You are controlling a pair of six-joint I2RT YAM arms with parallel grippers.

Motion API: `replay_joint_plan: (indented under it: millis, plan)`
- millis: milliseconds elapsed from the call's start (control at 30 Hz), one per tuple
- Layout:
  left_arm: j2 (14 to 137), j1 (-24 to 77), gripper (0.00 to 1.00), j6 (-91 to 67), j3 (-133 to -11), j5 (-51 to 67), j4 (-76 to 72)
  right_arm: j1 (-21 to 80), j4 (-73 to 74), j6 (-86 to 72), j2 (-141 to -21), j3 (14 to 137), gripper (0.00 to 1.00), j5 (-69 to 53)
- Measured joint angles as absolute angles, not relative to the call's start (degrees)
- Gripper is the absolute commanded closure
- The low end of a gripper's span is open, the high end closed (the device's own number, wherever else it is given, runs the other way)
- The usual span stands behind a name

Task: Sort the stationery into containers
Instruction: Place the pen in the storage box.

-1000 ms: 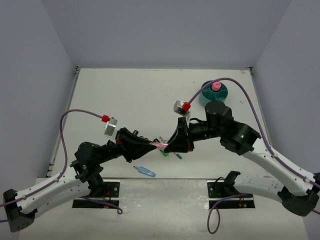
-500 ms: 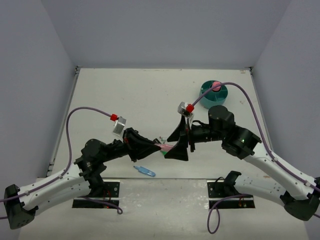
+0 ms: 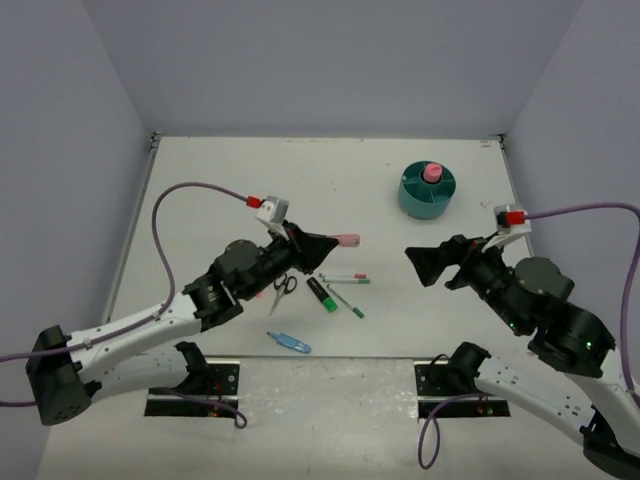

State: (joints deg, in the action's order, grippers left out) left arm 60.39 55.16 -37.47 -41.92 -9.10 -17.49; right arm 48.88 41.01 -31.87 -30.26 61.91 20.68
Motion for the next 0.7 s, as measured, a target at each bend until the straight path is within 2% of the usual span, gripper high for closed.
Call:
replay_joint_plan:
  millis: [133, 367, 533, 700]
  plan:
    - [78.3, 54.4, 1.0, -33.0, -57.0, -14.5, -16.5, 48.8, 45.3, -32.5, -27.2, 62.1, 0.01, 27.3]
    - [107.4, 52.1, 1.0, -22.9, -87.7, -18.7, -13.0, 48.8, 51.7, -34.2, -21.7, 62.1, 0.01, 29.5]
    - [122.1, 51.3, 1.0, -17.4, -104.8, -19.8, -9.8, 48.8, 54.9, -34.7, -17.1, 63.8, 0.01, 28.9]
    - [131.1, 50.1, 1.0, -14.0, -113.4, -18.3, -8.2, 48.8, 56.9, -35.2, -13.9, 67.4, 0.01, 27.6]
